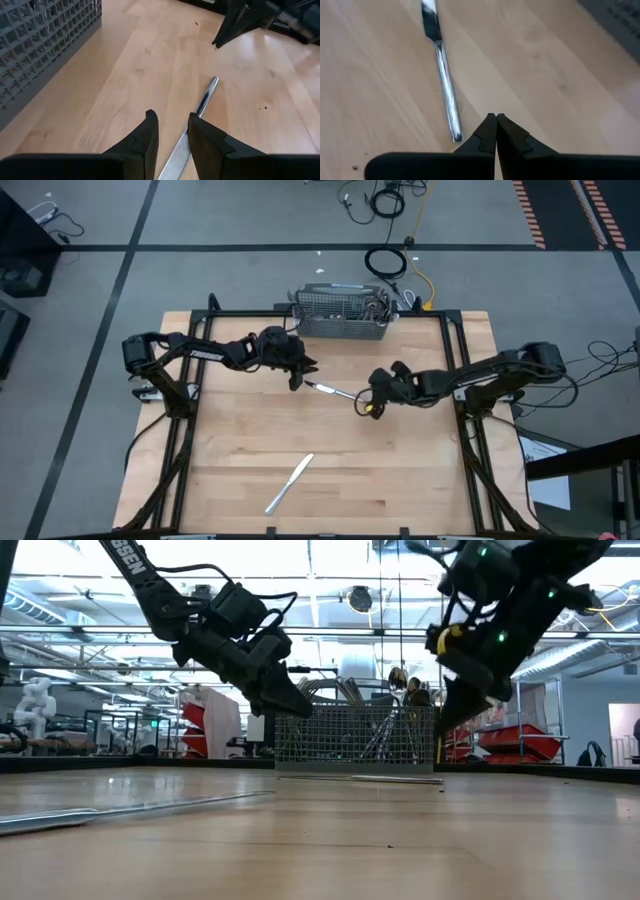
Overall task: Sort silverware
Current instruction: Put the silver table knife into the silverware organizer
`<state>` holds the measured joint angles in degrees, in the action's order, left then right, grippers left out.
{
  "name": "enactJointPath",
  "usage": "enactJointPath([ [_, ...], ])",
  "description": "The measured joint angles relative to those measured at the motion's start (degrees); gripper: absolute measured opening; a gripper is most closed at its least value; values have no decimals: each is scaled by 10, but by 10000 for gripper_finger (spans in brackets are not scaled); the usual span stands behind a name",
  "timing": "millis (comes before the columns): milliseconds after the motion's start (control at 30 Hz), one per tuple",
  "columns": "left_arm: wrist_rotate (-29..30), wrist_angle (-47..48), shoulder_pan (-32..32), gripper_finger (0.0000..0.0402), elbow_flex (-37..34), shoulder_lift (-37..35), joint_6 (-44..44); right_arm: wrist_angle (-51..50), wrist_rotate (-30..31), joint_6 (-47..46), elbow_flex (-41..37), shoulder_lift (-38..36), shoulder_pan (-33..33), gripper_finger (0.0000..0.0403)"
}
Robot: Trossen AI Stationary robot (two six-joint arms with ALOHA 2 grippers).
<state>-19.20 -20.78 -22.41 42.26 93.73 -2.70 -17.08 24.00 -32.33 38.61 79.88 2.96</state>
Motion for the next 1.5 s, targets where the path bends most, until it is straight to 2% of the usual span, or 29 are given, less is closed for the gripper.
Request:
enactJointPath([
  [433, 2, -3, 0, 109, 0, 0, -29, 97, -64, 28, -6, 107, 0, 0],
  [767, 7, 0, 0, 109, 0, 0, -29, 131, -67, 14, -3, 155, 12, 0],
  [933, -19, 47, 0, 111, 0, 0, 34, 131, -69, 13, -2, 163, 13, 0],
  [1100, -22, 112, 0, 145, 0, 0, 63, 129, -70, 15, -3, 163, 13, 0],
  [1367, -14, 126, 22, 229, 0, 0, 135, 129, -73, 15, -3, 164, 12, 0],
  [1433, 2, 145, 32, 245, 0, 8, 155, 129, -74, 15, -3, 164, 12, 0],
  [1500, 42, 169, 43, 253, -1, 21, 182, 129, -75, 15, -4, 164, 12, 0],
])
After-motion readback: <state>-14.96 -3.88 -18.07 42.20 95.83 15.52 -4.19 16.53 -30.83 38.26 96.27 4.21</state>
